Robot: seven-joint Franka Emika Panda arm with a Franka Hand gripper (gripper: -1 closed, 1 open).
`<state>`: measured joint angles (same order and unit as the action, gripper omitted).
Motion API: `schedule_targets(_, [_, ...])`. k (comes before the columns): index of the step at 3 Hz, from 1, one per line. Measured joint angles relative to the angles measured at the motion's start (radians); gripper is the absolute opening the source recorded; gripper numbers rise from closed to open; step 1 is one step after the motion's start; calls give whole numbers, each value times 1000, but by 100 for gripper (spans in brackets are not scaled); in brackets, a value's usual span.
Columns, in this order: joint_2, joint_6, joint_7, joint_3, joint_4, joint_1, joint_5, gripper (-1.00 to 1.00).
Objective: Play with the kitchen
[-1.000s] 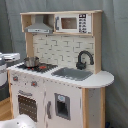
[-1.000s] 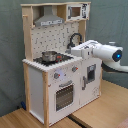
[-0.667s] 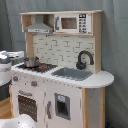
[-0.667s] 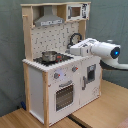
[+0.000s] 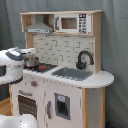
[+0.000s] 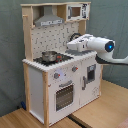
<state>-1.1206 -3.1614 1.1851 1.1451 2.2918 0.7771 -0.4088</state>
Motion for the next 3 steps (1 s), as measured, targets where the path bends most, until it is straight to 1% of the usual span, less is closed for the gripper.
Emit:
schedule_targets(1, [37,-42,30,0,-51,81,0,100])
schedule_targets(2, [85,-49,52,1,-126,143,0,100])
schedule_targets(3, [148,-49,62,0,-198,191,0,100])
